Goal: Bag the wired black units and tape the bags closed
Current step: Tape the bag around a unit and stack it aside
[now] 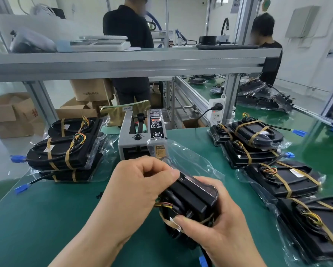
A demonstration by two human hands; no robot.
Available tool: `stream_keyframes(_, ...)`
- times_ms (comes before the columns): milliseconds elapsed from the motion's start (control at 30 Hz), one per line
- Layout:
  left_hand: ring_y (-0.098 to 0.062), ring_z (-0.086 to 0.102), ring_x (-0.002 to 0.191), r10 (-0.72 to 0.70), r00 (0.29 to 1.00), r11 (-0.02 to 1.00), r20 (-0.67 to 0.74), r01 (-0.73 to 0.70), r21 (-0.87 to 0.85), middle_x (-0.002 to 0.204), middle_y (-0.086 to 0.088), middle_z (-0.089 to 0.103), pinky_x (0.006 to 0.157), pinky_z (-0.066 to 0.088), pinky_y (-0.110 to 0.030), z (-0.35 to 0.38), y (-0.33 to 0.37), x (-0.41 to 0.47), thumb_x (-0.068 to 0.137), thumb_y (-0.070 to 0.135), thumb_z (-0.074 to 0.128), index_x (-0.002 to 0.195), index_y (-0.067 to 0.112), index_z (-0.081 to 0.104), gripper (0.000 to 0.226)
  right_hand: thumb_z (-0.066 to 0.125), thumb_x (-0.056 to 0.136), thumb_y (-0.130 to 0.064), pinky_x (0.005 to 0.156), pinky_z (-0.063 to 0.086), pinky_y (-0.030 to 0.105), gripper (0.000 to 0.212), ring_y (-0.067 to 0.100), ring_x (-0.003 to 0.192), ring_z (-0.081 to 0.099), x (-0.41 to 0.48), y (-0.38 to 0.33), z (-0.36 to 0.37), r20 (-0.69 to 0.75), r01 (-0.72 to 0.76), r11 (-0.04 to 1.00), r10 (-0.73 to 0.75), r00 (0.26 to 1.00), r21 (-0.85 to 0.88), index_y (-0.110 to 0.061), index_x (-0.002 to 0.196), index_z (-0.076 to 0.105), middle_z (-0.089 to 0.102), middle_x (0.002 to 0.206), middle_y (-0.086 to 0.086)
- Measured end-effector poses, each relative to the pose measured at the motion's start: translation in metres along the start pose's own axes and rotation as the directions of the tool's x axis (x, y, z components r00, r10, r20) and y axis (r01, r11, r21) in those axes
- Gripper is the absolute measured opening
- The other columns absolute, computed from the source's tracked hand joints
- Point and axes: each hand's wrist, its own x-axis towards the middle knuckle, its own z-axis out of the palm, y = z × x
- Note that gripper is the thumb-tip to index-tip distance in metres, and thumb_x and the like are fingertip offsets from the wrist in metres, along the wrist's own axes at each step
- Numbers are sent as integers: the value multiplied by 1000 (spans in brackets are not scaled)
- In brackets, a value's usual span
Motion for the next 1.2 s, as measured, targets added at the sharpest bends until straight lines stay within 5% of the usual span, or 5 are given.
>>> stream_keyframes(133,-7,64,59,-50,999,999,21,50,17,66,-2,72,56,50,-13,3,-5,4,75,24,75,67,16,74,11,88,55,-16,80,60,33,66,17,85,74,0,1,2,2,5,1000,-5,1000,-3,-44,108,59,76,96,-5)
stream_keyframes(433,-7,61,57,-72,997,997,-6,72,32,64,-2,70,56,49,-13,2,-11,5,75,23,75,66,15,73,12,86,54,-20,75,55,17,64,10,83,73,-1,-1,2,6,26,1000,-26,1000,-14,-48,105,58,75,94,-11)
stream_keyframes(900,-5,57,52,-53,998,996,-35,55,76,58,2,66,50,46,-13,2,-13,6,74,24,76,63,19,72,13,86,55,-22,79,59,30,66,12,84,73,-2,0,4,4,25,999,-25,1000,-30,-49,107,57,76,94,-9)
stream_keyframes(1200,-5,54,51,-37,997,987,-63,47,153,55,8,61,53,47,-18,1,-16,5,74,30,77,65,23,71,12,86,54,-22,76,59,27,67,11,81,73,-2,0,6,-8,43,998,-43,999,-38,-49,108,57,76,92,-10)
